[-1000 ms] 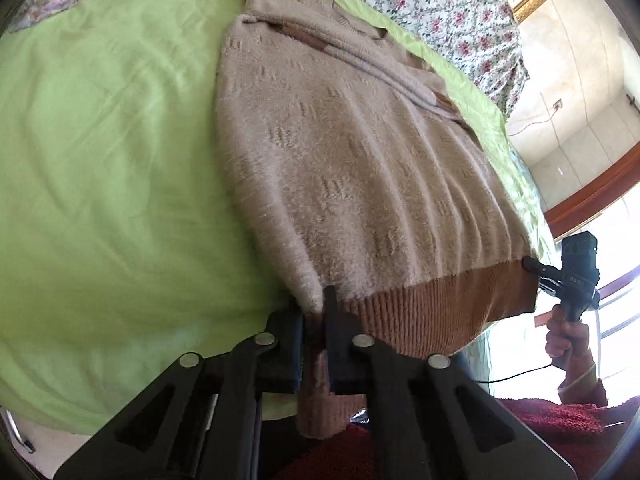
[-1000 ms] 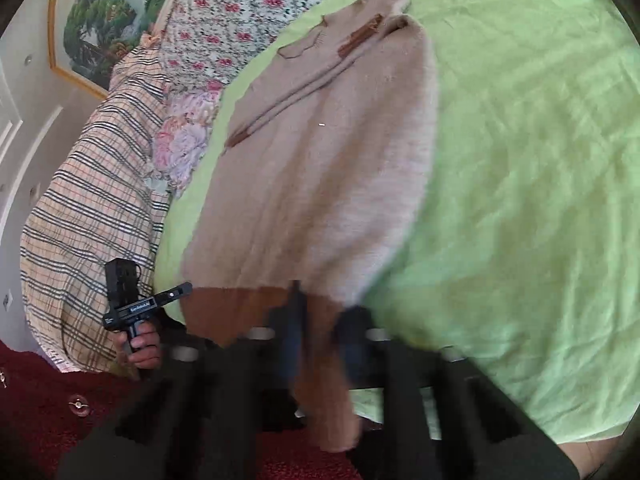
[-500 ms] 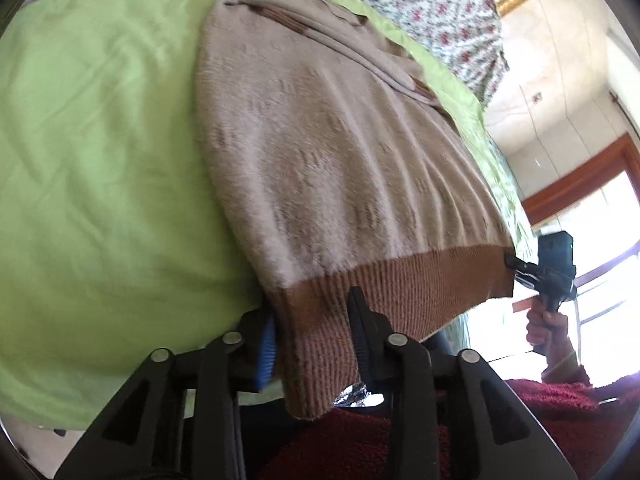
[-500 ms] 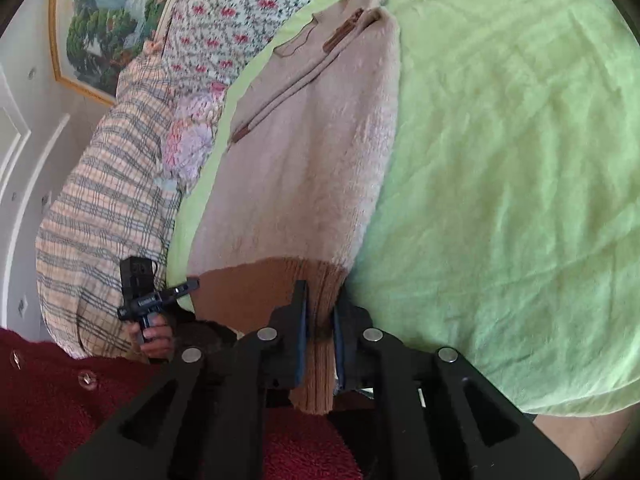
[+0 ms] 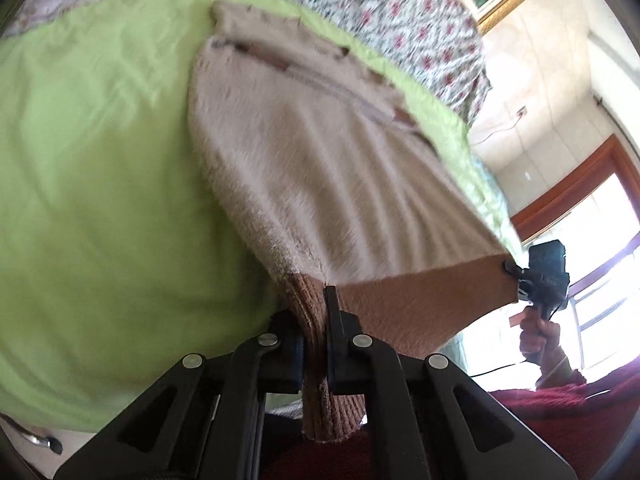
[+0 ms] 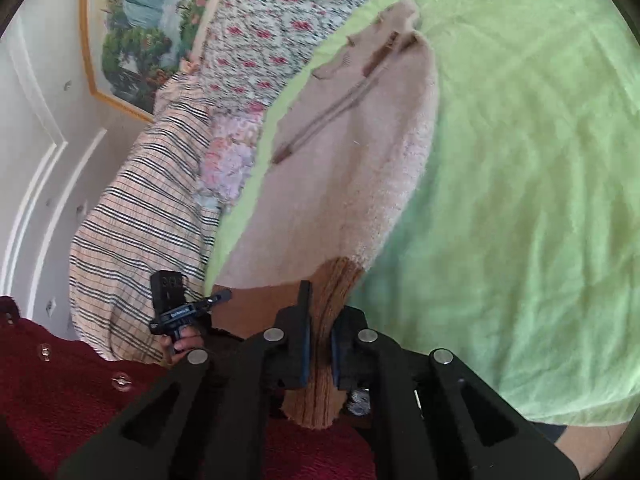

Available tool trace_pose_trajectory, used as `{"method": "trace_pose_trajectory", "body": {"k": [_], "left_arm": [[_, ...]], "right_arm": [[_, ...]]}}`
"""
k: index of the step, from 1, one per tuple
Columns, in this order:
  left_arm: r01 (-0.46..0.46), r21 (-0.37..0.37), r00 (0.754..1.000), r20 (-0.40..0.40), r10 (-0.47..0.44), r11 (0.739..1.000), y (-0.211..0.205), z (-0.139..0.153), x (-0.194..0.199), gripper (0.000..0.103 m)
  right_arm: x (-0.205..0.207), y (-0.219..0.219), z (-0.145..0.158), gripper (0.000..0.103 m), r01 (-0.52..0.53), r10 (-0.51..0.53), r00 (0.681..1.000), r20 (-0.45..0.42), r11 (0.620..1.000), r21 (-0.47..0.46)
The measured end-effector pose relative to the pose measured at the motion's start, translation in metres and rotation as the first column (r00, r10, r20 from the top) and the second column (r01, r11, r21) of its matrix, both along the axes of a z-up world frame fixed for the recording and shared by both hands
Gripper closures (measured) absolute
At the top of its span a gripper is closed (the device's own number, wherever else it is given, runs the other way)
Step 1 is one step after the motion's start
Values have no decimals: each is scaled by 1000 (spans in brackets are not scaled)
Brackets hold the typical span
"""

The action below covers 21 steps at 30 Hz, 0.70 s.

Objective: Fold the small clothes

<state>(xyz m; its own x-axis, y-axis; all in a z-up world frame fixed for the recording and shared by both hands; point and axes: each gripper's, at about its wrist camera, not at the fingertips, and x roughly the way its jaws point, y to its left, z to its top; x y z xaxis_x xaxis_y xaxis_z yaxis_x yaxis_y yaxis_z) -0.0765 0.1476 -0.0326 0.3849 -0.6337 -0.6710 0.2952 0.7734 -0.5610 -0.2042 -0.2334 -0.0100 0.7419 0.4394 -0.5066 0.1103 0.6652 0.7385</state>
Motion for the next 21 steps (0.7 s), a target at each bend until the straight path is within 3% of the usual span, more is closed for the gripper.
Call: {"method": "trace_pose_trajectory", "body": {"k": [5,10,14,21], "left_arm": [[-20,-70,995,101,27,997,3,43,21,98],[-66,-114,967,237,91,991,6,91,75,98],[-119,-120,939,310,151,986,3,117,146,98],[-167,-65,944,277,179,984,-21,112,282,98]], "right_arm": [[28,-5,39,95,-3,4,992,124,1000,-3],[78,-35,75,95,43,-33,978,208,998,-43],[138,-70,86,95,108,-89,976,200,991,-82],[255,-133,74,95,207,-196,977,87,967,-147]]}}
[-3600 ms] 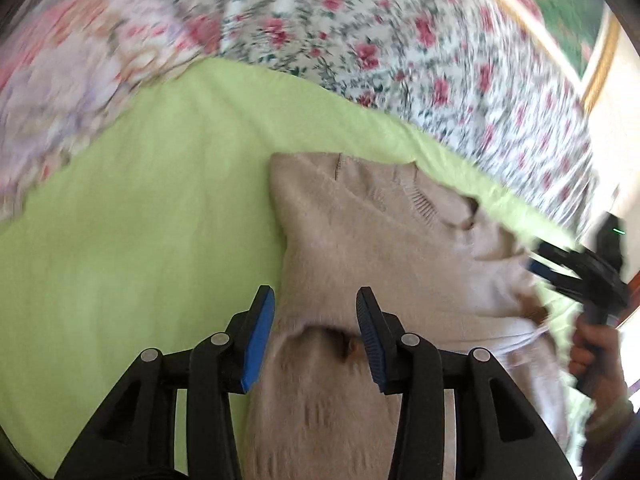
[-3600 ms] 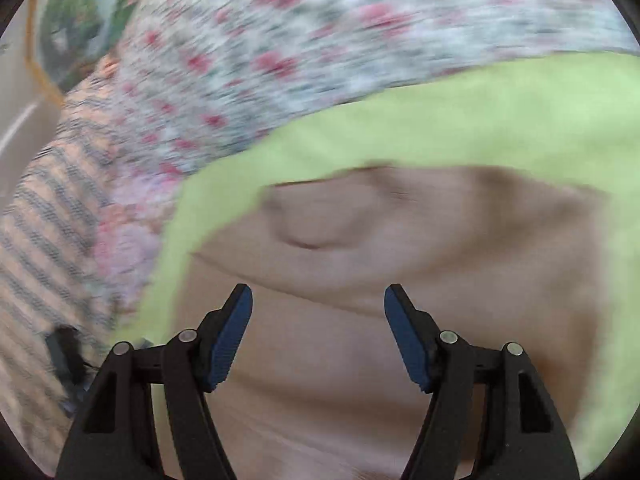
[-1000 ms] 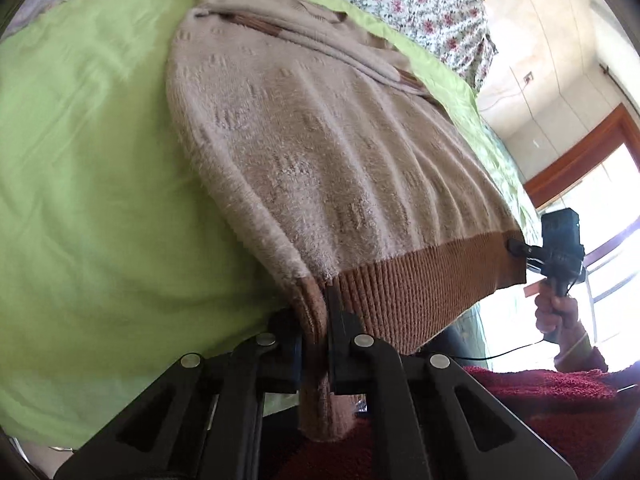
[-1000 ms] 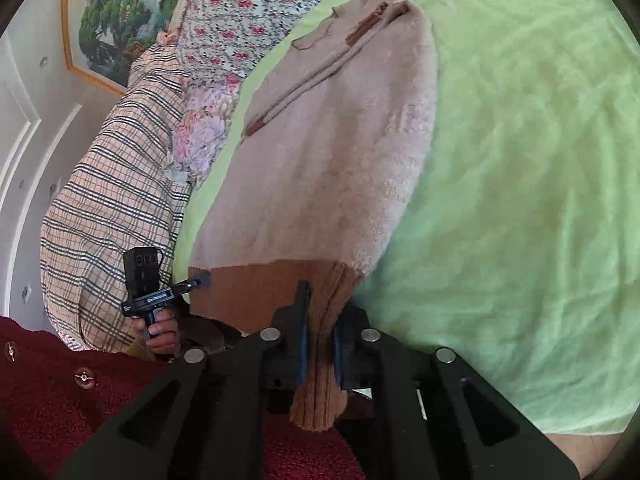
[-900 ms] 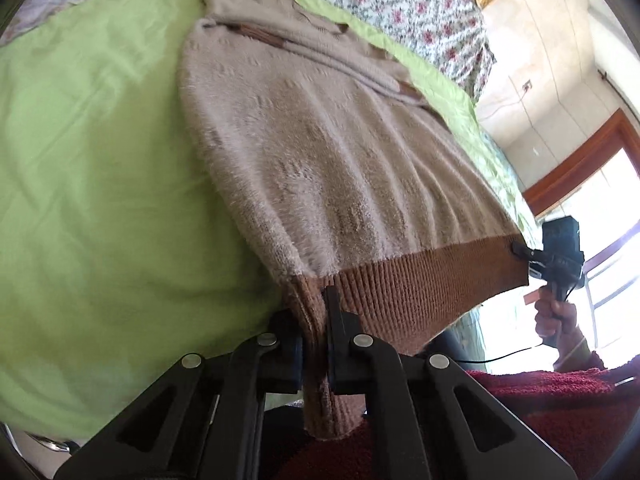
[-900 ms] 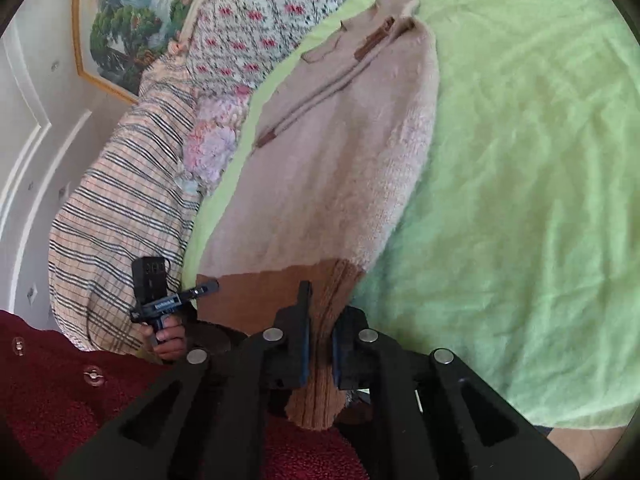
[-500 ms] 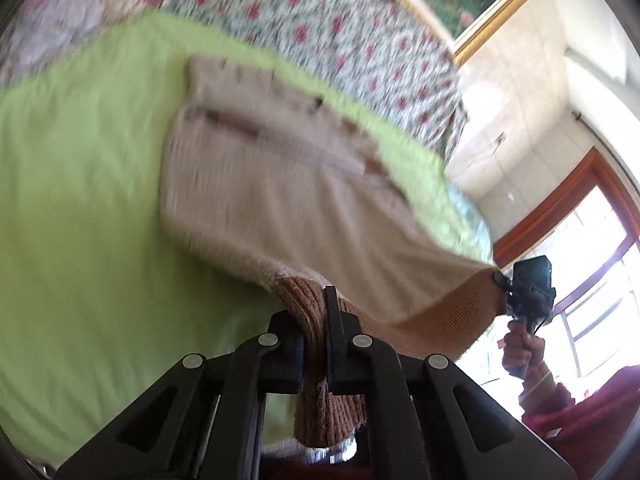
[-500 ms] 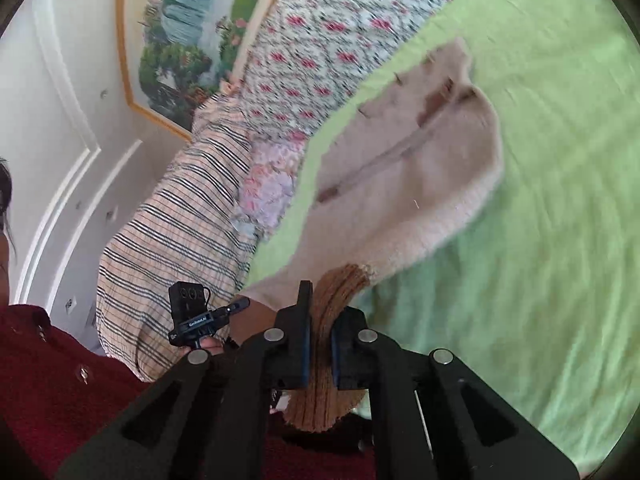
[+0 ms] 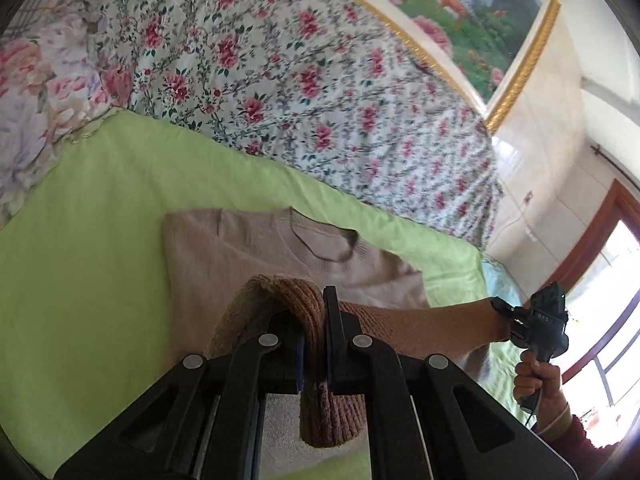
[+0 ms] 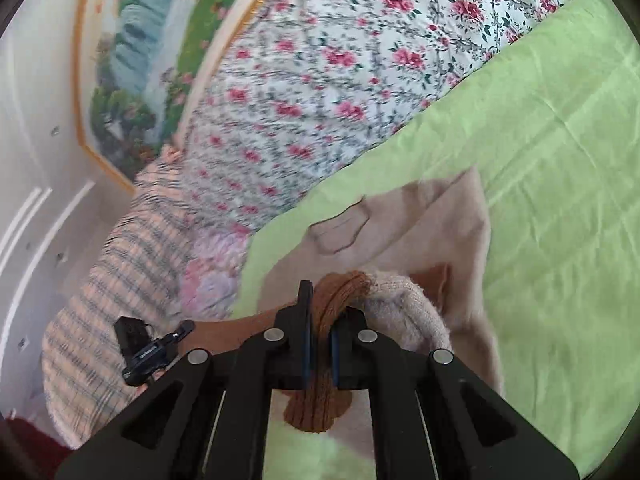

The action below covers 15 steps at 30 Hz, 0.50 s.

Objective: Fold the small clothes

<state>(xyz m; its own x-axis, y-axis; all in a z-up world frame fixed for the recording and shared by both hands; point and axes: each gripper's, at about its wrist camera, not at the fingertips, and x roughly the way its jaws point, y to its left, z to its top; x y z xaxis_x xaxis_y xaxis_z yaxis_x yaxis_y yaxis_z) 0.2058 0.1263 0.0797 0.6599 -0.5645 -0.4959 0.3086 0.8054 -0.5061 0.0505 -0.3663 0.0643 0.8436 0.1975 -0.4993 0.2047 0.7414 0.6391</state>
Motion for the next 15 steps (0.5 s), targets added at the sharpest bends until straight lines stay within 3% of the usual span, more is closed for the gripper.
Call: {"method": "trace_pose_trajectory", "body": {"k": [7,12,15], "left_arm": [[-29,59,993,-110,35,998,-12,-42,97,97],[-35,88,979,-198,51,996,-13,-86,125,96],[-24,72,970,-239,40,997,-11,-101,124,93]], "right_arm": [[76,-47,-48,95,51,-54,989,-139,998,-27],[96,-55,-81,93,56,-65,971,-231,997,-46],[91,-55,-83,91,66,-73,965,-251,997,-35]]}}
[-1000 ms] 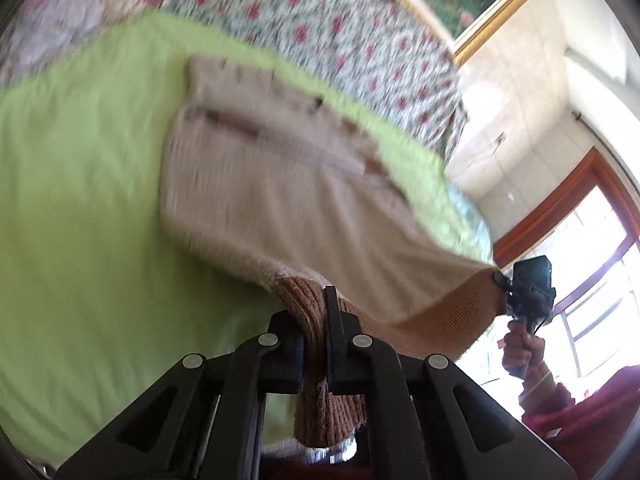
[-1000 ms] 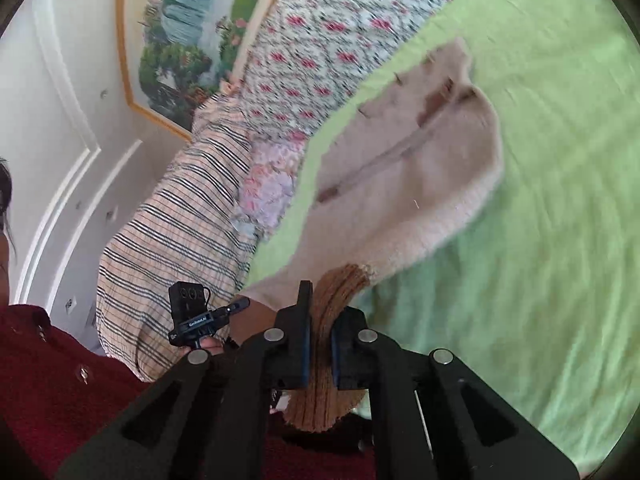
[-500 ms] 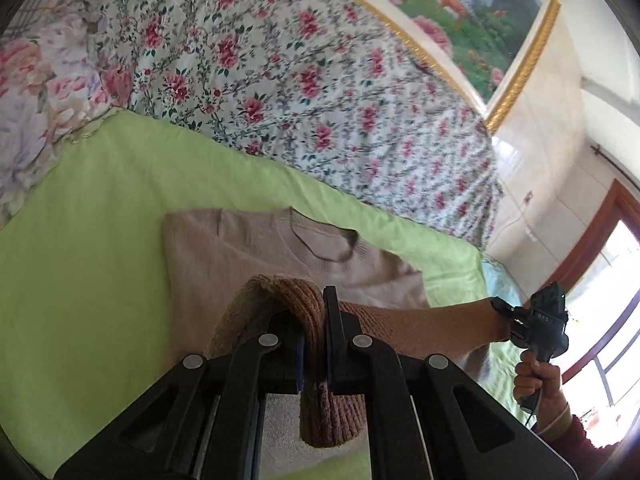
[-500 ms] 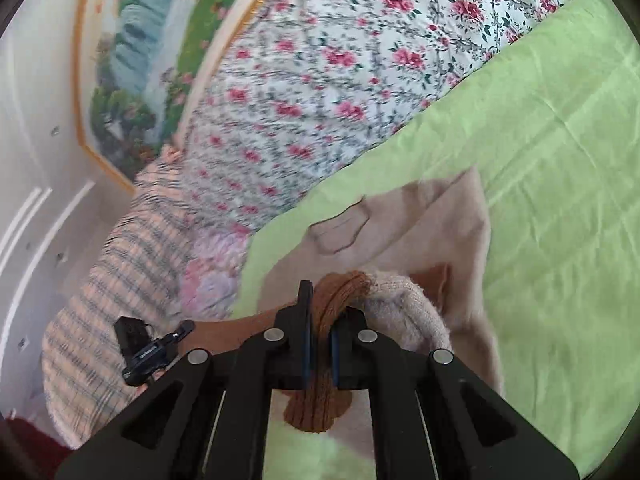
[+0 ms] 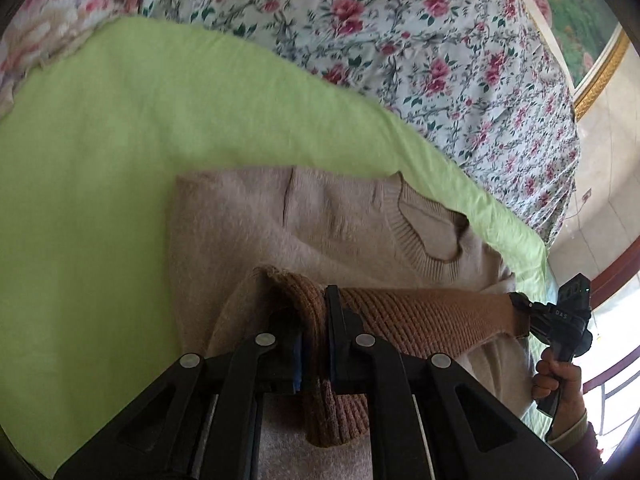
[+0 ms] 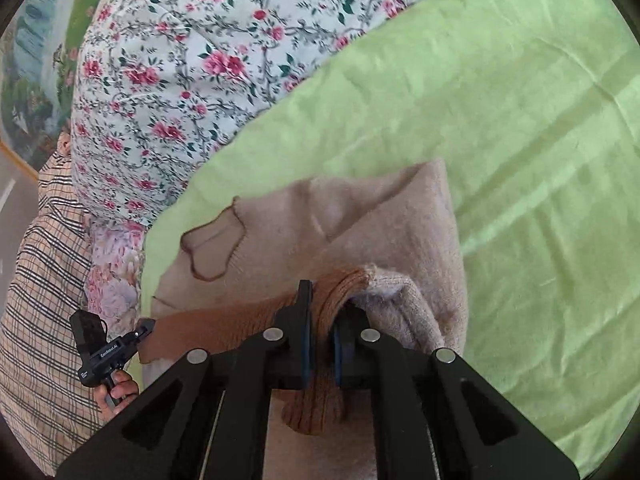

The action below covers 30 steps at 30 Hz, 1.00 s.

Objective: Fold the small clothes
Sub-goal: 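Fold the hem up toward the collar with both grippers and release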

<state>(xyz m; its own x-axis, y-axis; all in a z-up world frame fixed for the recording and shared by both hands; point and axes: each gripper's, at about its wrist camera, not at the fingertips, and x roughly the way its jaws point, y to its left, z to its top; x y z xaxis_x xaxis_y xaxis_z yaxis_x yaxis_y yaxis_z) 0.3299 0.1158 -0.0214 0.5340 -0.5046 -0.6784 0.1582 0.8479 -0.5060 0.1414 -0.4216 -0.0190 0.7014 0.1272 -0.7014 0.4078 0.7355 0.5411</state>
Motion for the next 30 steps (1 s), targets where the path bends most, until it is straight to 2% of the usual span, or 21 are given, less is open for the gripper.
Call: {"method": "trace_pose_trajectory", "body": {"k": [4,6,7,9,10,11,13,14,16,17,19,21,22,23,24,26,30], "left_arm": [[61,9,997,47,-61,998,-6,15,-37,87],[117,7,990,80,-118,993,-19,23,-64,78],[161,0,983,90,-160,987,-31,24,-77,78],[239,-1,968,85,-238,971,-56,22,-92,77],[273,3,959,76,-272,962,-68,19,-96,77],[319,17,946,56,-319,948,-87,12,-98,77],[347,98,936,26,-351,933,-110,1,-93,77],[346,131,936,12,-351,929,-115,-4,-85,78],[341,136,939,-3,-343,930,-112,-8,-66,84],[327,138,944,-3,-330,935,-106,-7,-53,87],[251,198,966,9,-257,948,-89,-3,-20,87],[181,206,982,7,-187,962,-71,-2,7,86],[112,224,993,10,-118,968,-57,-1,21,84],[84,221,996,9,-88,972,-49,0,28,88],[46,195,999,5,-48,980,-35,0,37,88],[-9,151,1000,9,7,989,-16,2,40,88],[-41,121,999,19,39,992,-4,4,9,81]], "right_arm": [[-28,15,30,71,19,-14,999,47,996,-89],[-42,37,42,71,-13,24,996,81,991,-134],[-45,55,43,71,-79,92,992,86,987,-143],[-34,86,35,71,-222,228,973,26,964,-145],[-23,106,25,71,-316,314,949,-39,936,-153],[-15,117,18,71,-367,359,930,-76,916,-160],[4,133,3,71,-463,441,885,-153,871,-167],[11,133,-2,71,-477,448,876,-178,860,-181],[28,117,-7,71,-466,429,880,-203,863,-198],[35,105,-6,71,-441,401,893,-206,870,-221],[49,75,-5,71,-354,295,929,-225,886,-298],[56,33,0,71,-192,150,975,-164,940,-283],[54,19,3,71,-132,101,987,-127,956,-260],[50,5,7,71,-70,50,995,-90,969,-235],[44,-5,10,71,-17,4,998,-60,976,-216],[31,-10,13,71,35,-42,999,-33,980,-198],[1,11,19,67,20,-26,999,-27,980,-196]]}}
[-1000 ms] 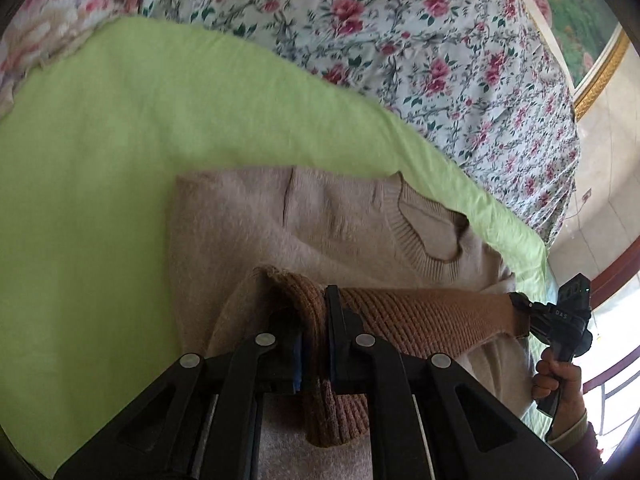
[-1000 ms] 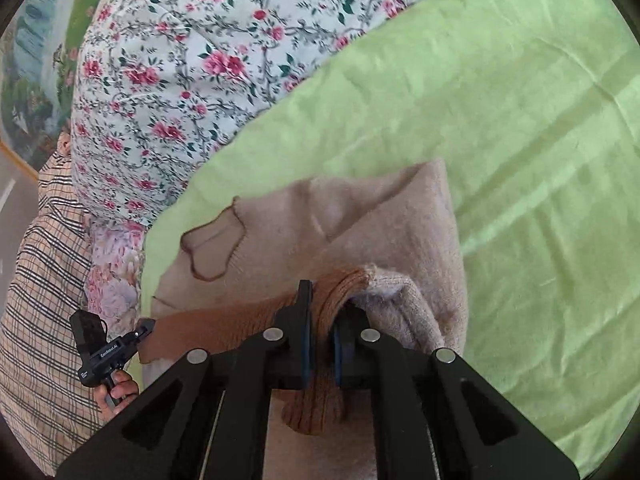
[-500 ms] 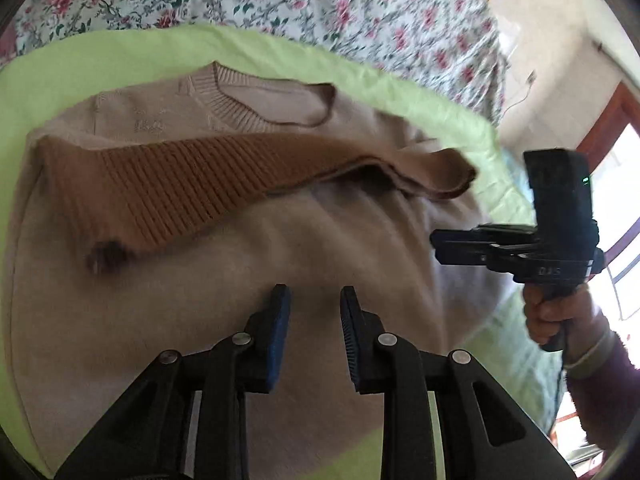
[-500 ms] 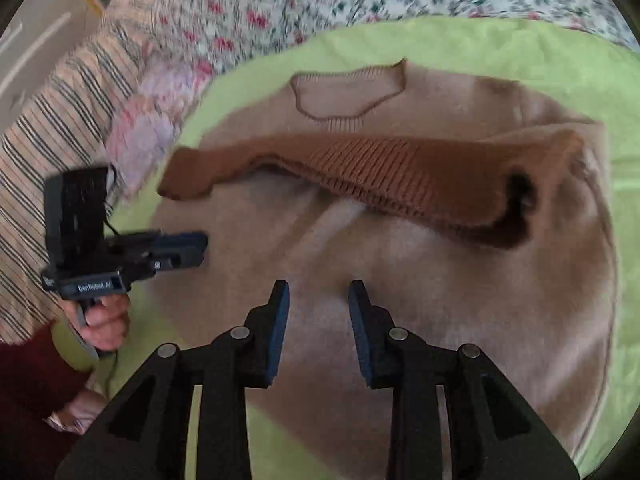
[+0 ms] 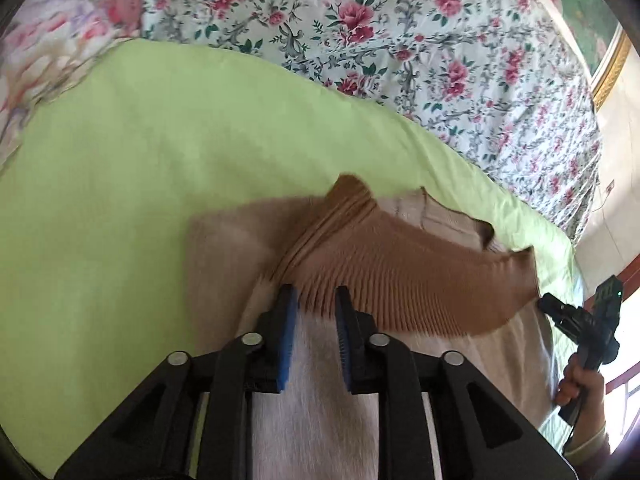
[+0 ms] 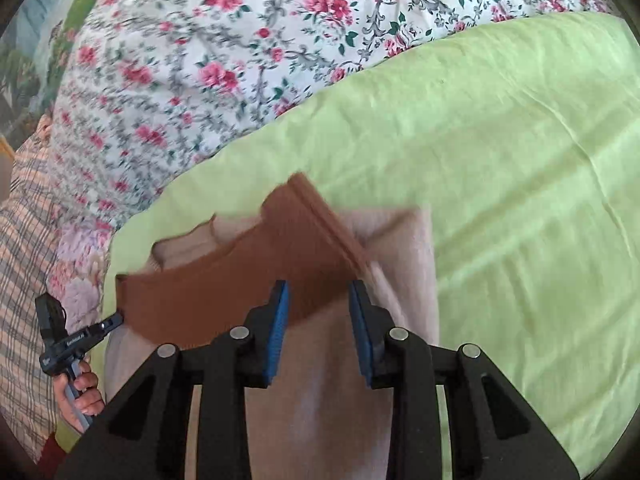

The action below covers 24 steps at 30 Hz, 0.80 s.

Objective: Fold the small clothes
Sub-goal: 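Fold the hem up toward the collar with both grippers and release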

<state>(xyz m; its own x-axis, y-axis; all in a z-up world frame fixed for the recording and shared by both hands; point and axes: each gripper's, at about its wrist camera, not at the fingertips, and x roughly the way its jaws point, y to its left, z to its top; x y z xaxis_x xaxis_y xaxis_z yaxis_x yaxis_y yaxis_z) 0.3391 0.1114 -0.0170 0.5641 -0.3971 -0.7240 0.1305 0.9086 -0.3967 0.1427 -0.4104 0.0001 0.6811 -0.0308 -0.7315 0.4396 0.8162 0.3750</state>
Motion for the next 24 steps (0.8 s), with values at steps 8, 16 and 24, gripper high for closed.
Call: {"method": "trace_pose_trajectory", "body": {"k": [8,16,24], "left_arm": [[20,-96,1000,11,-19,995,-3,7,-113,77],[16,-180,997,-67,-29,983,-8,-15,-214,73],[-41,-211,992,-123,15,977,-13,-35,-249,53]], "right_arm": [[-63,71,4,61,-58,57,998,16,998,23],[-118,122,-11,57,-58,55,998,35,994,92],[-146,151,-14,56,-78,76,997,14,991,110]]}}
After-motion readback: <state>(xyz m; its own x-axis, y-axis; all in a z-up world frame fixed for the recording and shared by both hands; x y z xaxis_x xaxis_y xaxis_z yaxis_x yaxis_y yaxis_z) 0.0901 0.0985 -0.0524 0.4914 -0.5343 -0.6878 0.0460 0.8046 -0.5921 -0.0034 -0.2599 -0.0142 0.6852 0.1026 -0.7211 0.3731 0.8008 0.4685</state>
